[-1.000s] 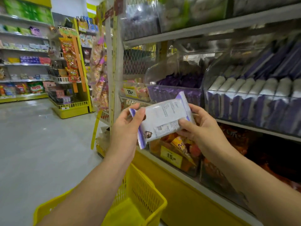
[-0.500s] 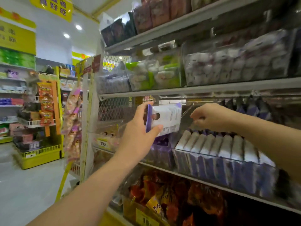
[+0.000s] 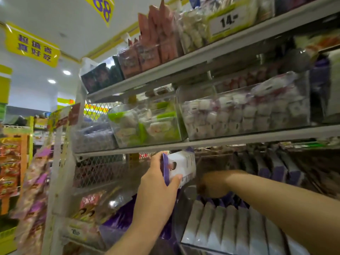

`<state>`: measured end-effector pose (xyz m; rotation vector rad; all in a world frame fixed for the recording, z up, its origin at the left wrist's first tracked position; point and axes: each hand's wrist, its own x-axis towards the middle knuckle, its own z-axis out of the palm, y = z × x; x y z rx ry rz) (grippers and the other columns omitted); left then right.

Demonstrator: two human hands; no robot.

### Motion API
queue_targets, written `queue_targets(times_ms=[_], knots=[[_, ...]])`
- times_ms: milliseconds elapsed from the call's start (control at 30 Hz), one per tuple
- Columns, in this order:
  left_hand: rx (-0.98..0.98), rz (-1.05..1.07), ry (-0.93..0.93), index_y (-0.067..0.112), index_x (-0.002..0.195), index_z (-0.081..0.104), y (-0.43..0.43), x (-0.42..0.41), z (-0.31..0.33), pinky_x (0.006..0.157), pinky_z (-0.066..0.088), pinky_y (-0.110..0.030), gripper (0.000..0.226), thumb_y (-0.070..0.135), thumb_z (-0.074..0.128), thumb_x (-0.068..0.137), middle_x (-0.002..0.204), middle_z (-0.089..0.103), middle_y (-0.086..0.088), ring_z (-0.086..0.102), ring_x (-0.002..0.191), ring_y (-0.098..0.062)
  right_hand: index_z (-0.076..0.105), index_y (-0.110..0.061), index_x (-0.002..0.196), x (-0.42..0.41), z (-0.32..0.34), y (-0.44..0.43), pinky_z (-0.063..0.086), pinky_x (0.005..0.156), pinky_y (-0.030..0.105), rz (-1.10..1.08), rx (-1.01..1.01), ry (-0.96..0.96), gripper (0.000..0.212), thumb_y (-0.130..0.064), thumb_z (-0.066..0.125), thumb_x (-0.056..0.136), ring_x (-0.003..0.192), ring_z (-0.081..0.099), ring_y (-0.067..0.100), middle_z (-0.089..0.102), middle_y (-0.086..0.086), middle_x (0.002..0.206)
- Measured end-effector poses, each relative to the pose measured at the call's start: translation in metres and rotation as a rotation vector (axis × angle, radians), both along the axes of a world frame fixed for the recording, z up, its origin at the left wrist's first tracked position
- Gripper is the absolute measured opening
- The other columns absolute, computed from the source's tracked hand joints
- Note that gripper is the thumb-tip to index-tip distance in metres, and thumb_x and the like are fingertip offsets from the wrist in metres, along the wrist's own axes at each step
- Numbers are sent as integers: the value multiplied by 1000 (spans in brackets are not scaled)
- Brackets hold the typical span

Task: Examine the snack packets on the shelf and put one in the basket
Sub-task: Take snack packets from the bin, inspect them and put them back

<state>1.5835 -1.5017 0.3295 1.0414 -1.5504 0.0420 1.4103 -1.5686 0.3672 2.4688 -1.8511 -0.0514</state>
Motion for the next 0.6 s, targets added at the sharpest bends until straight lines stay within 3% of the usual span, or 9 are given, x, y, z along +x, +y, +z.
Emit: queue_targets(times_ms=[100,200,333,433,600], knots=[[2,8,-4,37,133,37,-4,-6,-1,71,36,-19,58,33,70,85,109,60,16,53,88,-6,59,-17,126,1,0,3,47,97,43,-13,-7,54,33,-26,50,95,117,57,33,60,12,127],[-22,6,-8,38,134,37,-2,-8,-7,73,39,-19,59,33,69,85,109,59,16,55,91,-6,56,-15,128,3,-2,7,45,101,47,-4,125,113,34,-22,40,98,117,56,38,59,16,129],[-64,0,-77,45,132,35,6,-8,-16,79,47,-22,61,32,70,85,107,53,22,56,98,-5,56,-15,125,-3,-1,14,46,101,45,11,61,151,35,-29,39,98,114,57,34,59,13,127],[-90,-6,-121,44,131,37,8,-11,-18,85,52,-29,60,31,71,84,106,54,23,60,103,-9,51,-19,127,-7,0,19,45,97,39,14,28,292,38,-37,35,98,108,56,29,58,8,126],[-65,62,-263,41,127,31,-8,-27,-14,72,43,-21,55,31,67,86,106,59,19,61,95,-11,44,-26,137,-12,-3,19,44,90,37,-8,-16,536,44,-38,36,96,112,53,28,54,7,132]])
